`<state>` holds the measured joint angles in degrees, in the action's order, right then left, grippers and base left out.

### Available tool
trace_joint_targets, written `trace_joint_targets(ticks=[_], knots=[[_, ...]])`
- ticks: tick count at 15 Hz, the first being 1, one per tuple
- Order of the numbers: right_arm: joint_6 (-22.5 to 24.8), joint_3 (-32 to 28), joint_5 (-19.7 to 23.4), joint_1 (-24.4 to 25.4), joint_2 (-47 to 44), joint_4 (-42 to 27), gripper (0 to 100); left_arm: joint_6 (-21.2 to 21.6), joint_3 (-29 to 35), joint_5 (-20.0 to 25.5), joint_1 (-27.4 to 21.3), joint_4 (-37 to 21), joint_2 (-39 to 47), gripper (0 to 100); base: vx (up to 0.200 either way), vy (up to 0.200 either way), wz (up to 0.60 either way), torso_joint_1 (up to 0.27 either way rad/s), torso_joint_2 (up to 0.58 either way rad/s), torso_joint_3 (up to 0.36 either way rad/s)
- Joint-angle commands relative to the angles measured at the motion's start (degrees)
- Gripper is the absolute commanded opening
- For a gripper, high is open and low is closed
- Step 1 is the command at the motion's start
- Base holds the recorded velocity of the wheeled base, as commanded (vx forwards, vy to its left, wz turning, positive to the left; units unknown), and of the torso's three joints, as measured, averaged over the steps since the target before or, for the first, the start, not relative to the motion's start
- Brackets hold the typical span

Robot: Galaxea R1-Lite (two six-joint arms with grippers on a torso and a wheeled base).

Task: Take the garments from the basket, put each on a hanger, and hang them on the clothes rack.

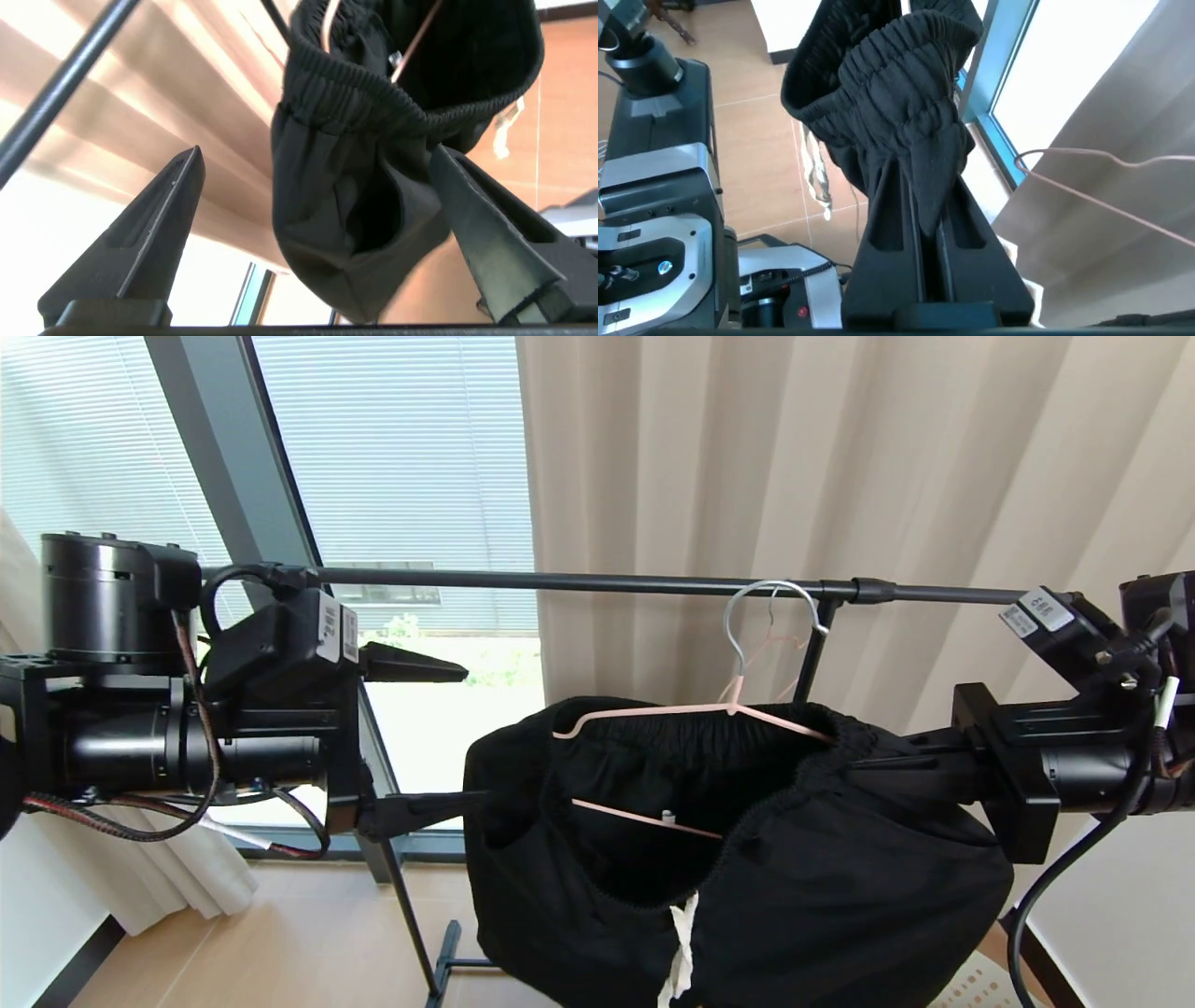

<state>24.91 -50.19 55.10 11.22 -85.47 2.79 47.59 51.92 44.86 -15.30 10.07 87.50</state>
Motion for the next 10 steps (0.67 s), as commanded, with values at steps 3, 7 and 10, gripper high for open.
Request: trace_joint_targets(ticks=[3,7,10], knots=[[0.23,0.44,1.41,0.03,0.92,-0.07,0,3.21,1.34,-1.09,-1.84,-0.75,4.87,100,0.0,0.0,0.0,0.0,0.0,0.0],[1.02,2.2,3.61,0.47,3.03,-0.07,0,2.51,5.03,-12.17,-5.79,-0.67,9.44,100,0.0,0.0,0.0,0.0,0.0,0.0],[5.59,3.08,4.05,0.47,2.59,-0.15,0,-2.33,8.64,-11.99,-9.66,-0.67,10.41,100,0.0,0.0,0.0,0.0,0.0,0.0]])
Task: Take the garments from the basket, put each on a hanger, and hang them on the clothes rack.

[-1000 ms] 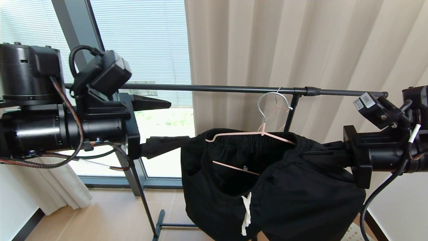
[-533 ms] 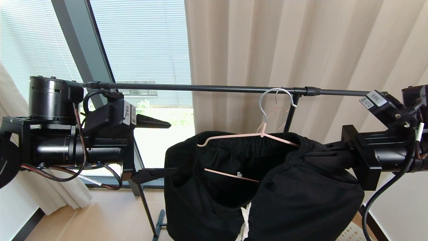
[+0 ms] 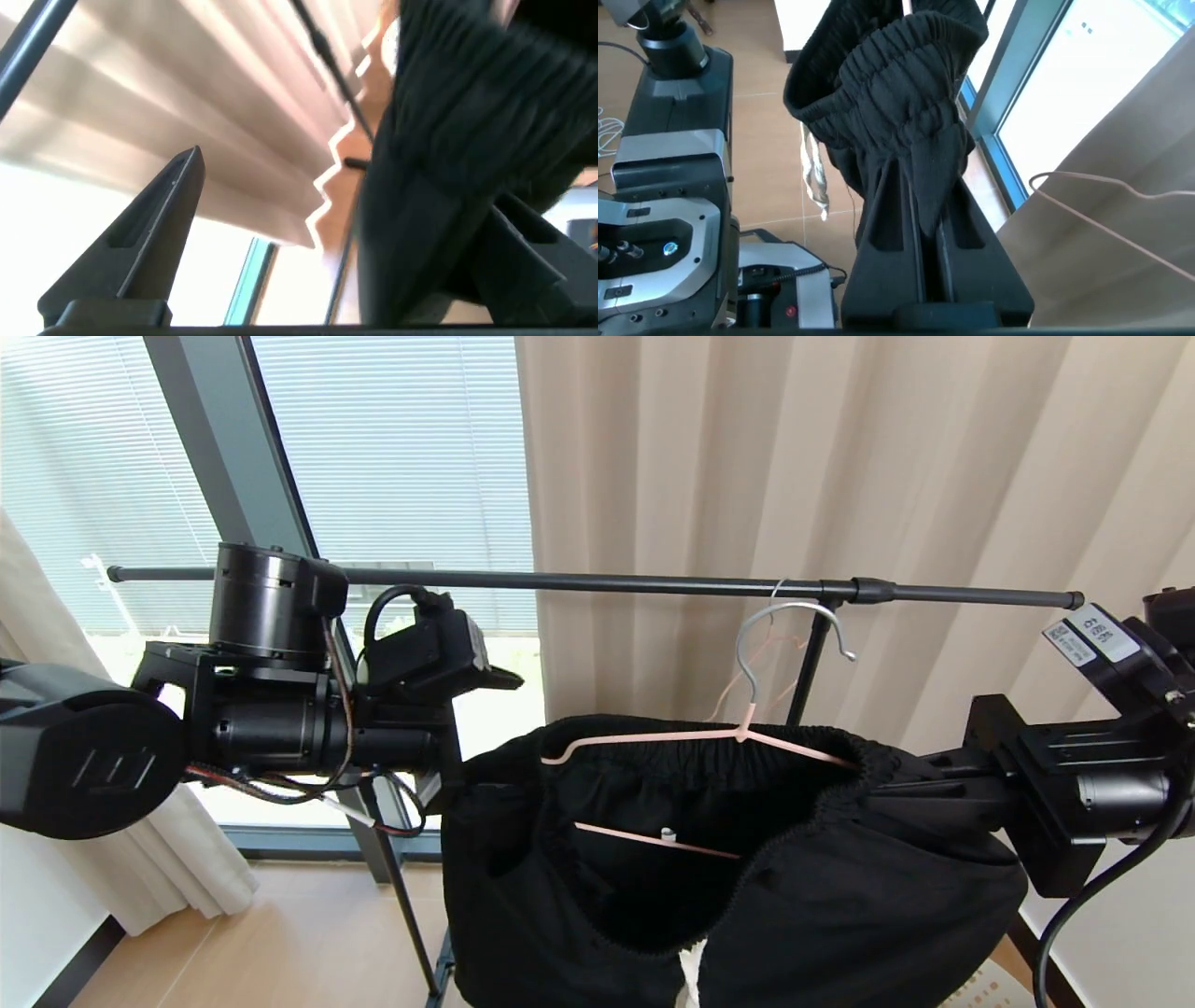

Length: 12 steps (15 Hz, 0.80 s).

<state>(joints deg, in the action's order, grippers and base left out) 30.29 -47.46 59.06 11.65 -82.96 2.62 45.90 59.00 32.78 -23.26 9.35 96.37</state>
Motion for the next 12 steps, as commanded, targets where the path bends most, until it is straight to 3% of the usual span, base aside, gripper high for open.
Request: trace_joint_targets(ticks=[1,12], knots=[[0.38,0.35,0.09,0.12,-0.01,0.02,0,-1.95,2.08,0.18,-2.49,0.05,1.72,100,0.0,0.0,0.0,0.0,0.0,0.0],[0.47,-1.76,1.23,2.67,-0.54,0.19,0,-6.87,0.85,0.44,-8.12,0.05,2.33,100,0.0,0.0,0.0,0.0,0.0,0.0]])
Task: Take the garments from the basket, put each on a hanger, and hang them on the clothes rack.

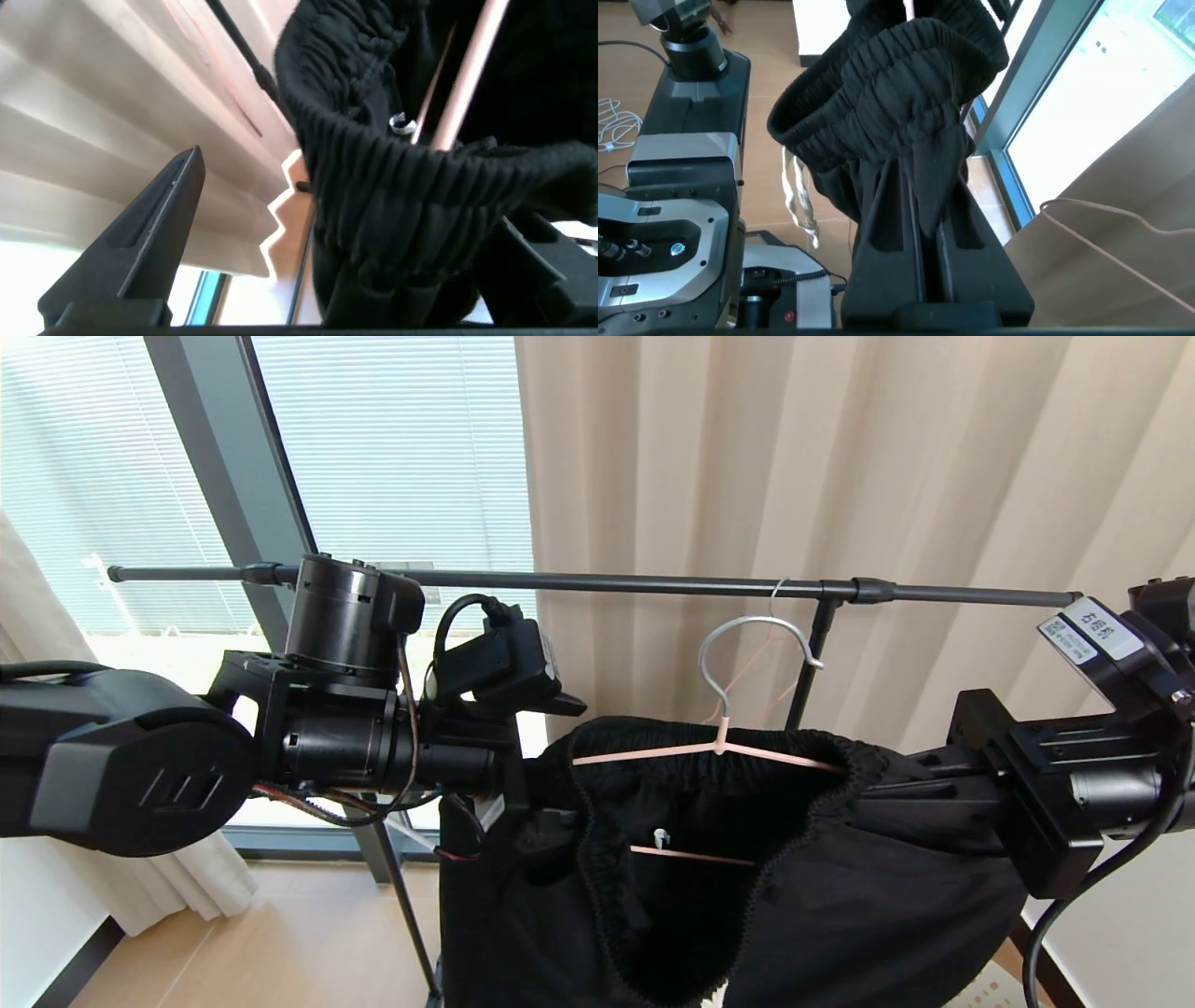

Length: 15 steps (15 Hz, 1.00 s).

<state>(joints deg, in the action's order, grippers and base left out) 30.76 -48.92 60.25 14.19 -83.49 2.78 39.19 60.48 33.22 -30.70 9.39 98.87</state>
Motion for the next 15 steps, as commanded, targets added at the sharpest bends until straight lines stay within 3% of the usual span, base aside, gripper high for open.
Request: trace_joint_targets(ticks=[1,3,4,15], knots=[[-0.08,-0.39,0.05,0.14,0.09,0.03,0,-0.17,-1.24,0.0,-0.77,0.02,-0.52,100,0.0,0.0,0.0,0.0,0.0,0.0],[-0.08,-0.56,0.05,0.14,0.09,0.03,0,-0.17,-2.29,0.0,-1.38,0.02,-0.69,100,0.0,0.0,0.0,0.0,0.0,0.0],[-0.08,-0.56,0.13,0.14,0.09,0.03,0,-0.17,-2.47,0.0,-1.38,0.02,-0.87,0,0.0,0.0,0.0,0.0,0.0,0.0],[-0.17,-1.44,-0.74,0.31,-1.58,0.03,0,-0.43,-4.05,-0.08,-1.38,0.11,-4.3,0,0.0,0.0,0.0,0.0,0.0,0.0]])
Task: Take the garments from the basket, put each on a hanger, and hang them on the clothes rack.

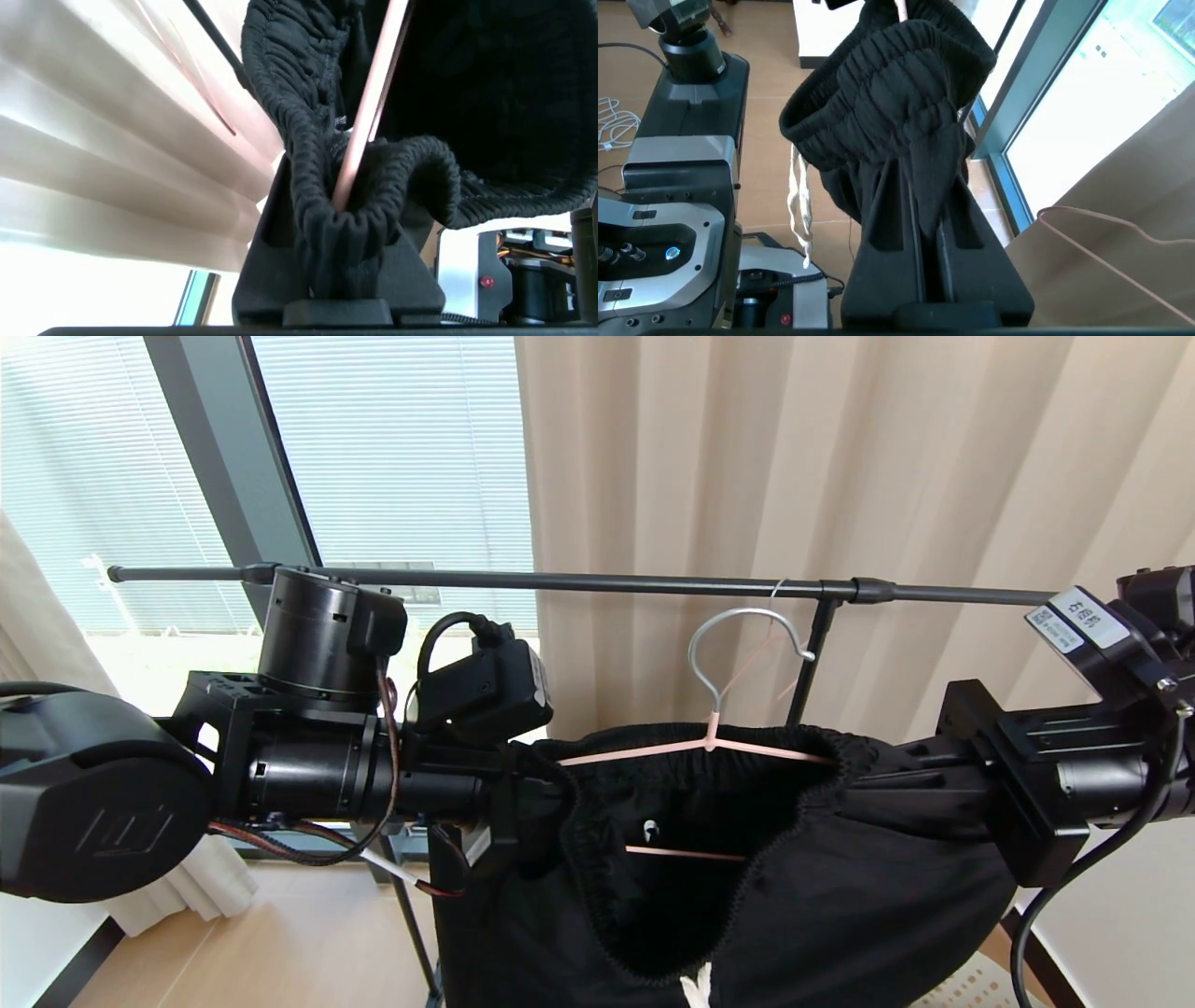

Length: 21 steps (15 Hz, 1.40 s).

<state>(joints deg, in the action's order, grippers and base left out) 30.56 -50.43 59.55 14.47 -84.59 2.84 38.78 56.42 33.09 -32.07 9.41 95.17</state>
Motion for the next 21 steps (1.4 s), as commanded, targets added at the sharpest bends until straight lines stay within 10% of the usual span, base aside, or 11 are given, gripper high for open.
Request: trace_joint_targets(ticks=[1,2,21], knots=[[0.11,0.25,-0.05,-0.06,-0.49,-0.03,0,-0.02,-0.08,0.05,-0.01,0.08,-0.6,0,0.0,0.0,0.0,0.0,0.0,0.0],[0.2,0.42,-0.05,-0.14,-0.4,-0.03,100,-0.02,-0.08,0.05,-0.01,0.08,-0.6,0,0.0,0.0,0.0,0.0,0.0,0.0],[-0.06,-2.21,2.06,-8.32,0.13,0.06,100,-5.64,-1.22,0.14,6.15,0.34,-1.74,0,0.0,0.0,0.0,0.0,0.0,0.0]])
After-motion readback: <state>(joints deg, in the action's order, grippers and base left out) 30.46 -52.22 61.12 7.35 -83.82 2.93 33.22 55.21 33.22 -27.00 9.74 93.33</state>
